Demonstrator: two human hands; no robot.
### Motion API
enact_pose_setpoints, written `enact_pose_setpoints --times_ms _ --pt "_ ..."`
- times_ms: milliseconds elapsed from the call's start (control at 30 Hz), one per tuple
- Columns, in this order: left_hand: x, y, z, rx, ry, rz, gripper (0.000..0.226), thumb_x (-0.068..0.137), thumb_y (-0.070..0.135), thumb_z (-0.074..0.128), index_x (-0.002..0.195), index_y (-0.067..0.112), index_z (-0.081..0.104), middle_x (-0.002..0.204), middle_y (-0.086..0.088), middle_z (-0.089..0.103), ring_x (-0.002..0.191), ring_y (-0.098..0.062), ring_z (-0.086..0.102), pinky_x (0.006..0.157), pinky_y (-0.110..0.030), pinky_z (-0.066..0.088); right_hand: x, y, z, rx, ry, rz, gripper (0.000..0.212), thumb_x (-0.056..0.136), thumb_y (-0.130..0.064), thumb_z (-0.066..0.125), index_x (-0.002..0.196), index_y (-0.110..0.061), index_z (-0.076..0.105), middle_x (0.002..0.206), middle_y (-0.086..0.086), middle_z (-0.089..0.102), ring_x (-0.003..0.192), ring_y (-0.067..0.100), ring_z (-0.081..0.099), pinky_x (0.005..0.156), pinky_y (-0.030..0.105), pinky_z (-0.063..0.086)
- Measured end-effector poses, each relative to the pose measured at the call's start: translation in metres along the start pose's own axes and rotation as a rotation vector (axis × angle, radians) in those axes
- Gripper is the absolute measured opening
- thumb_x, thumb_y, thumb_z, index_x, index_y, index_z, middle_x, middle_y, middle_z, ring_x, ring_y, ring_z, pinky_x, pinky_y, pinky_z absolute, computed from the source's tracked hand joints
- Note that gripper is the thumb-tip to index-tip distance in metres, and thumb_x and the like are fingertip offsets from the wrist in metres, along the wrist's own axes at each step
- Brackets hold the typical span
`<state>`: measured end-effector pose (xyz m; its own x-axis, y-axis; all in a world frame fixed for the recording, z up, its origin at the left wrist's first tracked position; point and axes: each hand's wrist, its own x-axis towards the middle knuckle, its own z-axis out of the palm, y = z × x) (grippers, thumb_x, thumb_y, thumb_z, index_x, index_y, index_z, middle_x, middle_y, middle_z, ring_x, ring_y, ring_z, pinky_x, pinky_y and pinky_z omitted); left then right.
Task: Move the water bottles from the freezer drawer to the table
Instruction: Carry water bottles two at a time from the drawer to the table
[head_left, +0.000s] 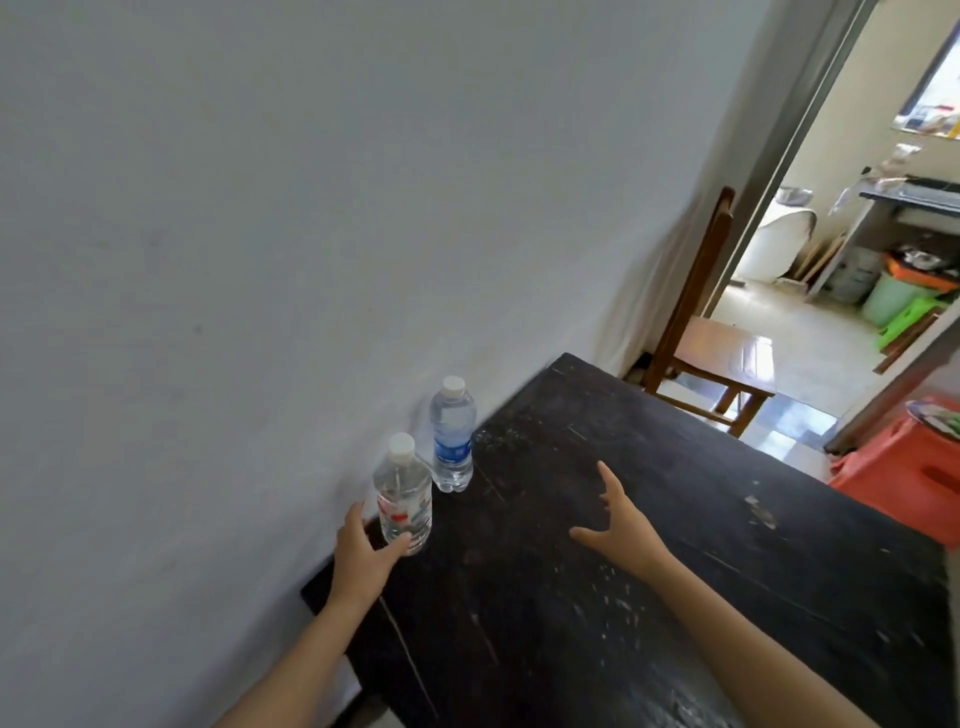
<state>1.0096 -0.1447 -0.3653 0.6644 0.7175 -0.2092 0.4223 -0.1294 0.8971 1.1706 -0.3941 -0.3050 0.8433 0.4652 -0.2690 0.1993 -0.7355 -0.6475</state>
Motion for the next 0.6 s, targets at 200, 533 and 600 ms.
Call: enact_pose_setpoints --times_ms 200,533,600 --pt "-0.033 0.008 -0.001 0.013 -0.059 0.161 0.061 0.083 0.009 0.065 0.136 0.013 0.036 0.129 -0.013 0.048 0.099 -0.024 0.055 0.087 -0.034 0.045 -0.028 0.010 0.002 -0.002 0.005 -0.009 0.097 0.081 -0.030 0.068 0.146 -0.028 -0.005 0.150 0.010 0.027 0.132 0.025 0.037 0.103 0.036 0.038" --pt "-0.104 0.005 -0.015 0.421 -0.025 0.311 0.065 0.083 0.022 0.065 0.139 0.011 0.033 0.136 -0.013 0.045 0.123 -0.026 0.044 0.103 -0.041 0.037 -0.098 0.057 -0.006 -0.480 0.037 -0.103 0.076 0.088 -0.046 0.053 0.147 -0.031 0.008 0.156 0.003 0.010 0.143 0.024 0.008 0.113 0.043 0.020" --pt "-0.104 0.004 -0.021 0.568 -0.043 0.331 0.067 0.085 0.031 0.061 0.141 0.014 0.030 0.140 -0.010 0.042 0.127 -0.027 0.040 0.105 -0.041 0.034 -0.111 0.060 -0.005 -0.604 0.098 -0.113 0.073 0.089 -0.051 0.048 0.147 -0.032 0.008 0.156 0.003 0.002 0.144 0.024 0.000 0.115 0.043 0.012"
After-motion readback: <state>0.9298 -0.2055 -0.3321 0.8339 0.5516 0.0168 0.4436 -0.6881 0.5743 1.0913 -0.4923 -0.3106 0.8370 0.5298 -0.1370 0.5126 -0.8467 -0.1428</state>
